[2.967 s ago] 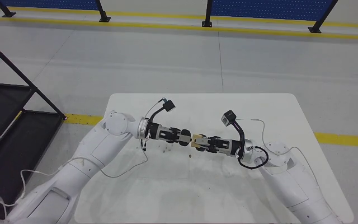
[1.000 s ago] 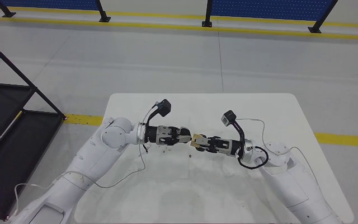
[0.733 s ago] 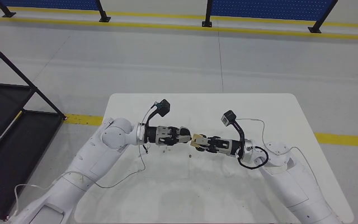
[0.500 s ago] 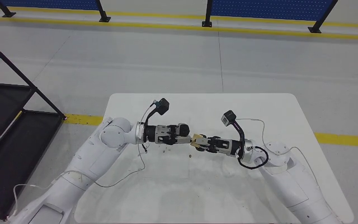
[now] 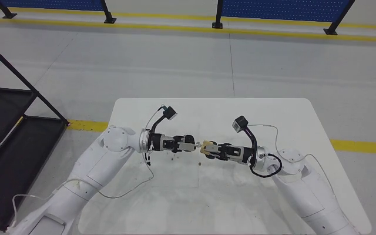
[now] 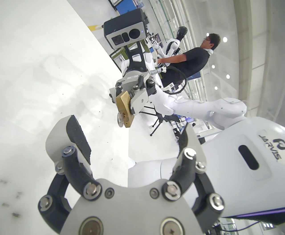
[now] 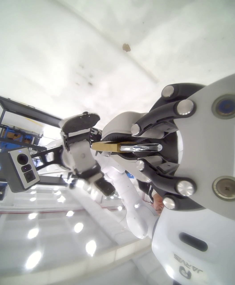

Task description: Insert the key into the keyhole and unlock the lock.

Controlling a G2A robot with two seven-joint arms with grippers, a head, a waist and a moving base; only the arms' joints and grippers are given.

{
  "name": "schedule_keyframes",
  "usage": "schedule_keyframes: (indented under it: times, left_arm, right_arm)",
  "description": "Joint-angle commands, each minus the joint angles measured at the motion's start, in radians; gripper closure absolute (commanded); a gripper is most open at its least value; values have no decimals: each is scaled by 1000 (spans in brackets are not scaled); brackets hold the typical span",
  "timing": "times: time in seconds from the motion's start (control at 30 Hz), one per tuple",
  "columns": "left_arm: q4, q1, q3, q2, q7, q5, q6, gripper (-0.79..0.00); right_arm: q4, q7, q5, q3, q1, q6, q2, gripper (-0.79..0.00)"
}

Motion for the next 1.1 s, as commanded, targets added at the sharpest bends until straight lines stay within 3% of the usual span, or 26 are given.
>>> schedule_keyframes:
  times: [0.0,0.63,1.07]
  left_arm:
    - [0,0,0,0,0,1,-1,-785]
    - [-9,60,-2,-11,58,-76,30,-785]
    - [57,38,45,-44,76,-136,-41,-785]
  right_arm:
    - [0,0,0,0,0,0,0,0]
    - [0,0,0,0,0,0,0,0]
    - [0,0,0,0,0,0,0,0]
